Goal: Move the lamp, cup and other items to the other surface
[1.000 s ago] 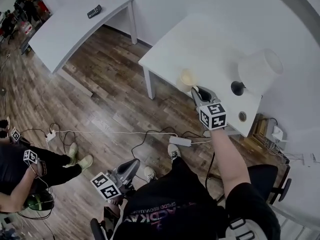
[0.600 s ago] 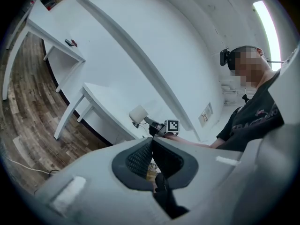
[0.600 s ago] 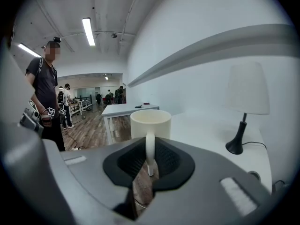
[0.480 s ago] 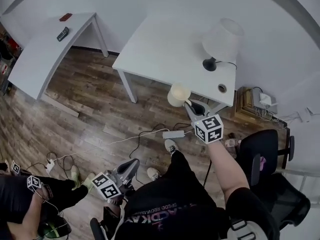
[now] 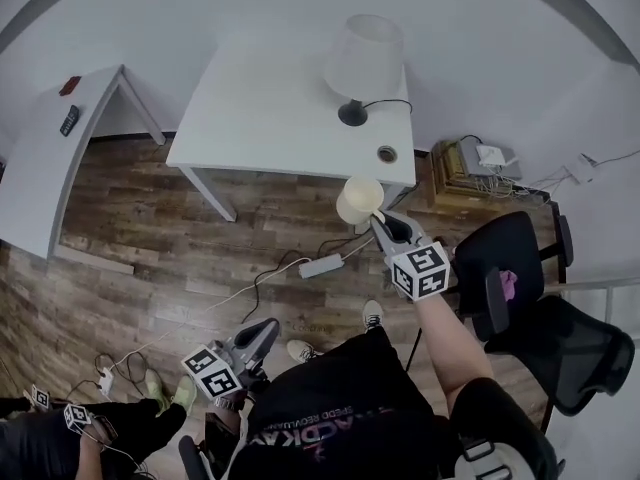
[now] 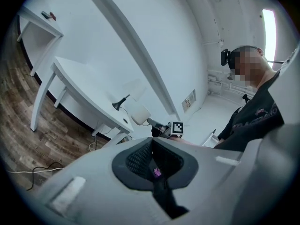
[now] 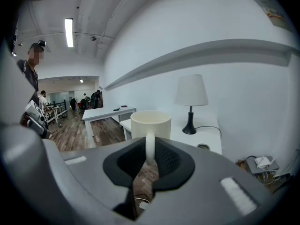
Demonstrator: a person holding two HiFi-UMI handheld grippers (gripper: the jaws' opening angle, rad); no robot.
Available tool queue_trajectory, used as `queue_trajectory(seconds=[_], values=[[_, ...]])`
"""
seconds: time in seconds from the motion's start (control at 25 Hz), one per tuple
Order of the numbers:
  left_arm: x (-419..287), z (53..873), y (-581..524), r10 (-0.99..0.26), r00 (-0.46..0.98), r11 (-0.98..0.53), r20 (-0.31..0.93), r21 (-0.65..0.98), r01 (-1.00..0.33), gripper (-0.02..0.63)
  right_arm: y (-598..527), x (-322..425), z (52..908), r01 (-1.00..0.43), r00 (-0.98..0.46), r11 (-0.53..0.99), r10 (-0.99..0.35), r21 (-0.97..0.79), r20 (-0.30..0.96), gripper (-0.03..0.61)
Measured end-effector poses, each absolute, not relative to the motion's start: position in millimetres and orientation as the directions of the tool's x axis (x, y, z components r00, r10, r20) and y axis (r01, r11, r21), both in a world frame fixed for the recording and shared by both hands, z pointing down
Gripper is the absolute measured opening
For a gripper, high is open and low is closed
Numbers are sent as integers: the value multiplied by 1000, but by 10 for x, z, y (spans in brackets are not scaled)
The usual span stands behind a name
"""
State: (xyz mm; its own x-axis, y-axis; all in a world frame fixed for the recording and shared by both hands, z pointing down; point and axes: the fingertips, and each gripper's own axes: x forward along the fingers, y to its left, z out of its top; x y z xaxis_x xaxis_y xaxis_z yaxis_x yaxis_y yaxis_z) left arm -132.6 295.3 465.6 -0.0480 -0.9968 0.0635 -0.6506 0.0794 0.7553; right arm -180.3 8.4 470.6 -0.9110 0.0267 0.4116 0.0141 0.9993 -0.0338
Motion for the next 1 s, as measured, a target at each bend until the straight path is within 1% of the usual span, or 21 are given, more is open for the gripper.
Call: queue_trajectory(seconds=[0.28,0.6,0.8,1.0], values=[[-1184,4621,2042,-996,72,-3,58,762,-647,2,-856,-1266,4612,-115,-914,993,-91,-36,396,48],[-729,4600,975,-966,253,-115,58,776,-620,0,-2035,-235,4557,-321,-873,947,-286,-23,394,48],[-368,4642,506,-931,358,-170,71,783,-599,1,-2616,566,4582,-467,-819,884,-424,-20,387,48],[67,4740,86,-881,464,-220,89,792,-570,0,-3118,1518,4744,-609,-731,793,-553,-15,398,48]])
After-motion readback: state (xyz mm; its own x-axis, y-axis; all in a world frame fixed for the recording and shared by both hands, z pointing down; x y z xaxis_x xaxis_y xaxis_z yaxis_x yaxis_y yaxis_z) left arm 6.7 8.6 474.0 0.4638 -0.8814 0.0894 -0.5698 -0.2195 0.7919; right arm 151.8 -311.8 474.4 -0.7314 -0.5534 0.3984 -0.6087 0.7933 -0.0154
